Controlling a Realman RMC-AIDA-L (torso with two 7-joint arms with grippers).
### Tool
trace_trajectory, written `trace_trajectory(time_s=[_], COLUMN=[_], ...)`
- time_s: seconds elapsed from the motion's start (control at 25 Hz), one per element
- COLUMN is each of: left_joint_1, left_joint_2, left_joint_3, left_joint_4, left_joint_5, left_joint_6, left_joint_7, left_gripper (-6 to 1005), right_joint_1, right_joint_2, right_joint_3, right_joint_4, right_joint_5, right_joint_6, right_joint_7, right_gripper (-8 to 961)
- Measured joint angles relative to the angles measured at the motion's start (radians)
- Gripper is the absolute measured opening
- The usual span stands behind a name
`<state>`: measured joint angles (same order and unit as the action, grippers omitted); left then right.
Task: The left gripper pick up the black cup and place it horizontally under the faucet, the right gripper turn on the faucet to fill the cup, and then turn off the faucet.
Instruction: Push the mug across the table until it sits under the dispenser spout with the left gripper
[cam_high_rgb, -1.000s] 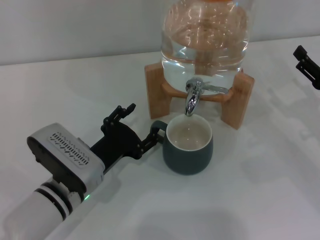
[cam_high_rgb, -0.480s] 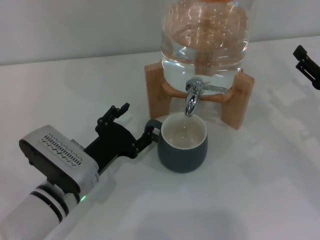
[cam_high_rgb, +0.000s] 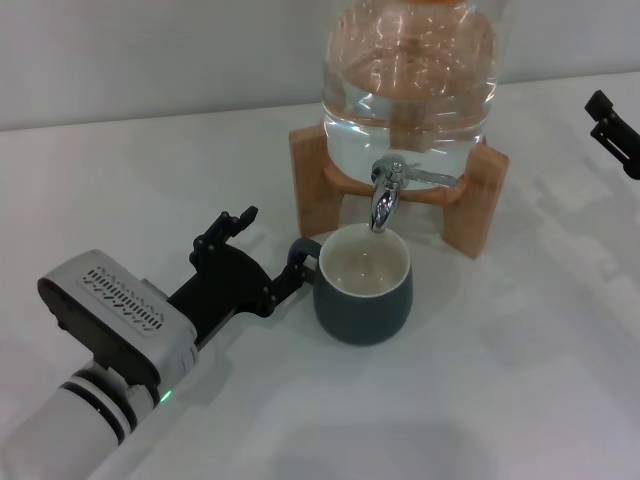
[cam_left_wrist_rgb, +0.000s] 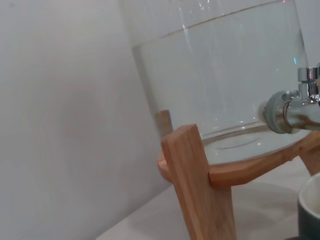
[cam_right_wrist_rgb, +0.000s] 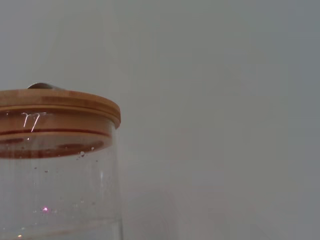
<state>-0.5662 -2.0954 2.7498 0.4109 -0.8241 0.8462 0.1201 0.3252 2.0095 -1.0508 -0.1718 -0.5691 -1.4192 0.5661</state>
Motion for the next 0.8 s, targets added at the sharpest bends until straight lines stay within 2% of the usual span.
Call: trace_trajectory(time_s=[0.8], left_joint_1=[-0.005], left_joint_2=[-0.004], left_joint_3=[0.001], left_joint_4=[-0.009], left_joint_5=[0.000], left_joint_6=[-0.006], left_joint_7=[-0.041], left_gripper=[776], right_joint_1=[0.000], right_joint_2=[0.000], right_joint_3=[-0.009], right_joint_4=[-0.006], right_joint_5=[0.000], right_joint_6=[0.001], right_joint_7=[0.001], right_gripper=[863])
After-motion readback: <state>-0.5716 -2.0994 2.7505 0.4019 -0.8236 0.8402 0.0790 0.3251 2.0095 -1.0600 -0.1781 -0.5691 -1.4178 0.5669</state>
